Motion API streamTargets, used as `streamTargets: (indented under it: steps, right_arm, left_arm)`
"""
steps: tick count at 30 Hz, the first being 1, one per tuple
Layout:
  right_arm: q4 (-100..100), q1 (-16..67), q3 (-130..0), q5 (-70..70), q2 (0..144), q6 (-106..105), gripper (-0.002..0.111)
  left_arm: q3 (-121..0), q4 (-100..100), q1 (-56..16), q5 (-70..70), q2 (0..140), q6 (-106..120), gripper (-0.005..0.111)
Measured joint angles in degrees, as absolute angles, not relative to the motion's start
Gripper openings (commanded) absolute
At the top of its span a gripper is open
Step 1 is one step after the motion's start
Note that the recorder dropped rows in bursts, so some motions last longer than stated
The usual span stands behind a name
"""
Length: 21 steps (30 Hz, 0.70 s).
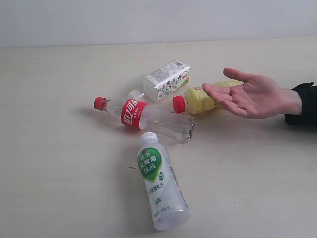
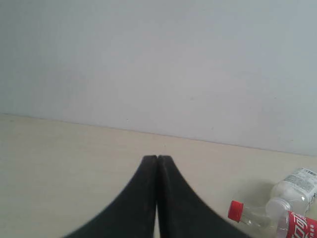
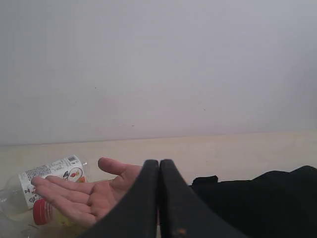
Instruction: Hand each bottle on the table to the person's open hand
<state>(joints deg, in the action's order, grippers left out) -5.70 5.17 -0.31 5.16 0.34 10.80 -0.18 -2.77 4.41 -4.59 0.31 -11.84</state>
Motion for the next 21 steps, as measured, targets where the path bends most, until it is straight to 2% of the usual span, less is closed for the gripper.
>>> streamTargets:
  steps: [14,21]
  right_arm:
    - [3.5,5.2,-0.3,2.8,0.3,17.5,0.0]
    - [13.4,5.2,-0.3,-5.8,0.3,25.8,0.0]
  left_arm:
    - [-0.2,-2.8,4.4,-4.6,0.3,-11.8,0.003]
    - [-0.2,-2.8,4.4,-4.6,0.3,-11.8,0.003]
